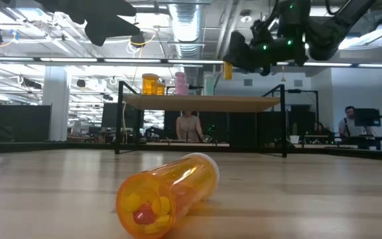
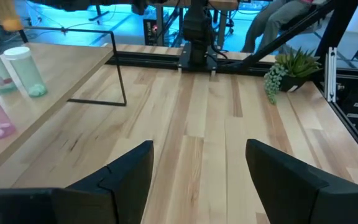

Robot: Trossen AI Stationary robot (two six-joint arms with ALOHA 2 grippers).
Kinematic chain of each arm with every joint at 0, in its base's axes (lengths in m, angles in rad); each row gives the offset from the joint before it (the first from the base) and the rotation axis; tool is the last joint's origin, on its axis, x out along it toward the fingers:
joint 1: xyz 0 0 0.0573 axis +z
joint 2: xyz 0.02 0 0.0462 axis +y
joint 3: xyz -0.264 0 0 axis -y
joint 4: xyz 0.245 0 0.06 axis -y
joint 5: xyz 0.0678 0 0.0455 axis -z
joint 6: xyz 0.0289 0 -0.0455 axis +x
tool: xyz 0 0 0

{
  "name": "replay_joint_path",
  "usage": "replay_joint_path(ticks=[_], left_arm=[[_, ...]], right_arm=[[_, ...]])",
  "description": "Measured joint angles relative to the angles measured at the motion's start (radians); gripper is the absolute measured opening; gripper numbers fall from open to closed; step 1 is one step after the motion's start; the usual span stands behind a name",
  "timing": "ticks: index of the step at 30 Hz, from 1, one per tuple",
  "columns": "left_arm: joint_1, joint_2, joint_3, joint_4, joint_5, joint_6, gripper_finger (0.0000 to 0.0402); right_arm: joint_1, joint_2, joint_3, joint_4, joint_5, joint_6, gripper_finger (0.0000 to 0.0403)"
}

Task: Pick and place medicine bottles onto shelf by color
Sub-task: Put the top small orange pill bottle on the shelf

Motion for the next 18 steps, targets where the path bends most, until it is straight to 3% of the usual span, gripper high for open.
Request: replay_joint_path(ticks=[18], left_arm=[[0.0, 0.001, 0.0, 0.0, 0.001, 0.0, 0.0245]], right_arm=[[-0.143, 0.118, 0.0, -0.019, -0.001, 0.059, 0.0152]])
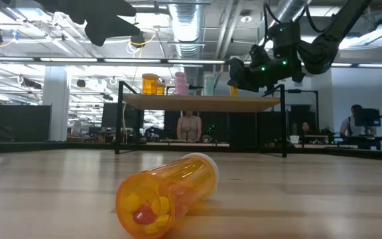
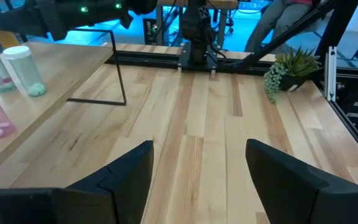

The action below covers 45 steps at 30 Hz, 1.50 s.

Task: Pick and place medicine bottles onto shelf by color
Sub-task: Put the top small orange pill bottle on the shelf, then put the right small orange pill bottle aligned with the other small orange pill bottle on the shelf

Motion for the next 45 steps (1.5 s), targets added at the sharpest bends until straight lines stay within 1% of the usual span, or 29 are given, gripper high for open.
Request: replay_joint_path(ticks=[9, 22, 28, 31, 37, 41, 45], left_arm=[[0.0, 0.0, 0.0, 0.006, 0.0, 0.0, 0.0245], [0.0, 0.001, 0.0, 0.007, 0.0, 0.0, 0.0245], [0.0, 0.016, 0.0, 0.016, 0.0, 0.0, 0.0245], [0.0, 0.038, 0.0, 0.047, 0.005, 0.001, 0.0245], [0.0, 0.073, 0.0, 0.056, 0.017, 0.008, 0.0245], [0.0, 0.07, 0.0, 0.058, 0.017, 0.008, 0.0245], [0.0, 0.064, 0.0, 0.054, 0.016, 0.008, 0.0245]], right_arm=[[-0.015, 0.0, 0.0, -0.033, -0.003, -0.001, 0.0149], [-0.015, -0.002, 0.002, -0.07, -0.003, -0.014, 0.0166], [-0.015, -0.002, 0.002, -0.071, -0.003, -0.013, 0.0182], [-0.013, -0.002, 0.002, -0.072, -0.003, -0.012, 0.0194], [-0.009, -0.003, 0.002, -0.075, -0.003, -0.012, 0.022], [-0.001, -0.018, 0.0, -0.099, -0.003, -0.02, 0.0233], [0.002, -0.066, -0.003, -0.175, -0.007, -0.013, 0.0236]])
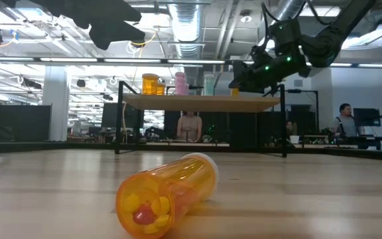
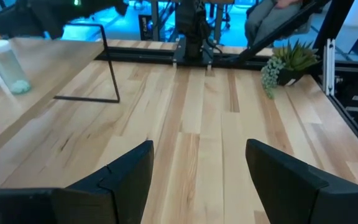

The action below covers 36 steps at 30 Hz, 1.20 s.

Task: Pick and place medicine bottles onto shelf by color
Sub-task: Put the right small orange pill bottle aligned with the other small orange pill bottle on the shelf

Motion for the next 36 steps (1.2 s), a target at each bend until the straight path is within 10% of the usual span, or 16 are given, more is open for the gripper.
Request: replay_joint_path(ticks=[13, 22, 36], left_arm=[[0.0, 0.001, 0.0, -0.003, 0.001, -0.001, 0.0245], [0.0, 0.001, 0.0, -0.003, 0.012, -0.009, 0.0245], [-0.007, 0.001, 0.0, 0.022, 0.104, -0.036, 0.0245]], right_arm=[[0.054, -0.28, 0.001, -0.44, -0.002, 0.012, 0.0237], [0.306, -0.472, 0.002, -0.663, -0.115, 0.026, 0.0235], [0.96, -0.152, 0.003, -0.266, -0.24, -0.042, 0.0234]])
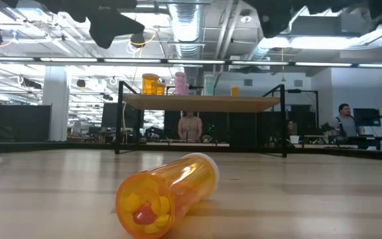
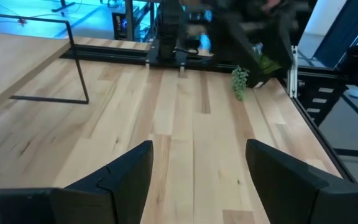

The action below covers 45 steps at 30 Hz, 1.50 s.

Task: Pick and place medicine bottles onto shelf by color
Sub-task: Put the right small orange pill bottle aligned with the other small orange pill bottle on the shelf

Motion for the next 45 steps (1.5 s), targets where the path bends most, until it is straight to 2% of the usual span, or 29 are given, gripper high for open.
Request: replay_joint_path(ticks=[4, 9, 19, 24, 30, 45], left_arm=[[-0.001, 0.0, 0.0, 0.001, 0.003, -0.001, 0.0245], [0.0, 0.0, 0.0, 0.0, 0.025, -0.001, 0.0245], [-0.001, 0.0, 0.0, -0.007, 0.028, 0.0, 0.0245], [0.0, 0.0, 0.0, -0.014, 0.028, 0.0, 0.0245], [-0.001, 0.001, 0.0, -0.019, 0.025, 0.0, 0.0245], [0.0, 0.001, 0.0, -0.023, 0.026, 0.0, 0.0245]], right_arm=[[0.062, 0.163, 0.017, 0.138, 0.022, -0.13, 0.0234], [0.059, 0.331, 0.102, 0.15, 0.026, -0.072, 0.0234], [0.025, 0.601, 0.3, 0.088, -0.219, 0.003, 0.0234], [0.025, 0.658, 0.37, -0.021, -0.256, 0.003, 0.0234], [0.019, 0.657, 0.384, -0.145, -0.248, -0.055, 0.0234], [0.013, 0.681, 0.385, -0.109, -0.246, -0.115, 0.0234]])
